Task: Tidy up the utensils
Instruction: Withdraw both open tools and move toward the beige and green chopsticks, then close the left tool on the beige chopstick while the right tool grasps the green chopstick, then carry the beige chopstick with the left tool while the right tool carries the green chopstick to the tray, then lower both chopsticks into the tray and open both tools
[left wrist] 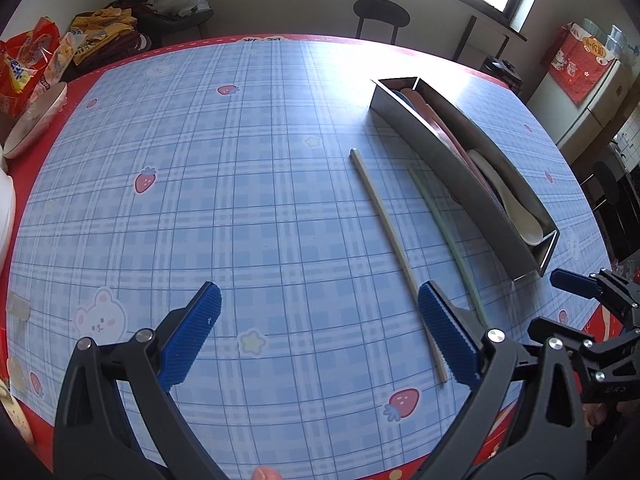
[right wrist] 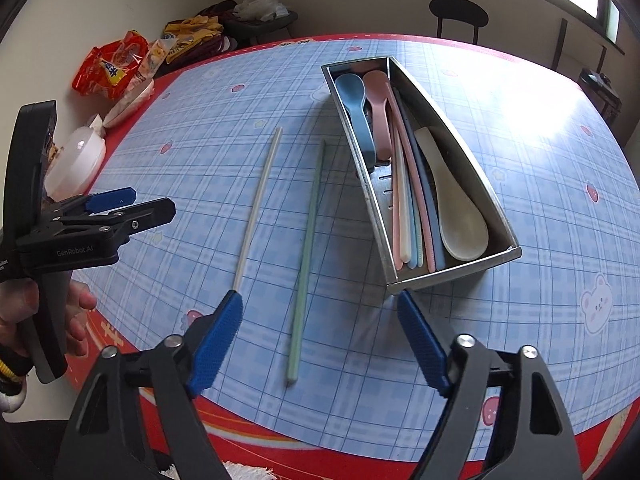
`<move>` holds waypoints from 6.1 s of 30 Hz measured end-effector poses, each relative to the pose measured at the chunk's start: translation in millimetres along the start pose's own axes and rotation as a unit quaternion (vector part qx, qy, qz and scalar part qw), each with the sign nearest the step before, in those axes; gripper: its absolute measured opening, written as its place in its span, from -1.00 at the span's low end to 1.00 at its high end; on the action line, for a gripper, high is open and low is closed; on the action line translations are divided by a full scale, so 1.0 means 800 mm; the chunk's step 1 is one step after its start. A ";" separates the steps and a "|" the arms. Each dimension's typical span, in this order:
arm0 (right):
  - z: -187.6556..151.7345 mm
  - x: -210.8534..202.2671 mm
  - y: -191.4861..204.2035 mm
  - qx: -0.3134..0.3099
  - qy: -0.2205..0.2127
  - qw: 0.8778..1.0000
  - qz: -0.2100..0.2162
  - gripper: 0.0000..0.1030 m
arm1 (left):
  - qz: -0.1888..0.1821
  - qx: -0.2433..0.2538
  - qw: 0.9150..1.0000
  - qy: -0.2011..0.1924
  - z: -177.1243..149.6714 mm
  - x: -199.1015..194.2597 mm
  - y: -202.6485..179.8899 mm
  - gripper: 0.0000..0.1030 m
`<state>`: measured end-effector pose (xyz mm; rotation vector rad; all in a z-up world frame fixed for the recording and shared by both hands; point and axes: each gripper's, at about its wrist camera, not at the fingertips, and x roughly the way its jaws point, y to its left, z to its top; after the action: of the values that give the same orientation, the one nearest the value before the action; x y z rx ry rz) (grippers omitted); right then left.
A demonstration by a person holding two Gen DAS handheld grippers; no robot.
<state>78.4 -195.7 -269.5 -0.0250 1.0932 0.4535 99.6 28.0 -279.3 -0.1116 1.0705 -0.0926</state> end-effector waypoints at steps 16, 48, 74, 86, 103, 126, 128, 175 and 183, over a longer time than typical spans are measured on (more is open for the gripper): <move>-0.012 0.030 0.011 0.013 0.024 1.000 0.011 -0.36 | -0.020 -0.019 0.999 0.040 -0.008 0.018 0.006 0.88; -0.010 0.061 0.014 -0.029 0.011 1.000 -0.002 -0.64 | -0.054 0.027 0.997 0.054 0.060 0.106 -0.075 -0.12; -0.003 0.068 0.020 -0.038 -0.004 0.999 -0.034 -0.85 | -0.010 0.046 0.998 0.049 0.019 0.092 -0.067 -0.79; -0.006 0.068 0.027 -0.053 -0.008 0.998 -0.045 -0.84 | -0.005 0.060 0.998 0.033 0.008 0.089 -0.069 -0.77; 0.007 0.019 0.017 -0.013 -0.047 0.998 0.035 -0.87 | -0.063 -0.036 0.997 0.018 0.012 0.014 -0.013 -0.80; 0.019 -0.027 -0.054 0.032 -0.098 0.993 0.056 -0.87 | -0.066 -0.073 0.995 0.014 0.034 -0.016 -0.059 -0.80; 0.025 -0.030 -0.069 0.035 -0.101 0.993 0.056 -0.87 | -0.071 -0.075 0.995 0.015 0.043 -0.013 -0.073 -0.80; 0.123 0.058 -0.132 -0.012 -0.007 0.998 0.062 -0.87 | -0.125 -0.266 0.955 0.024 0.120 0.134 -0.160 -0.80; 0.126 0.060 -0.129 -0.011 -0.003 0.998 0.061 -0.87 | -0.126 -0.261 0.957 0.025 0.124 0.136 -0.164 -0.82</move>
<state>219.9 -249.3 -284.2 0.0237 1.0885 0.5741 235.8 -111.2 -309.1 -0.7271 1.1059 -0.0412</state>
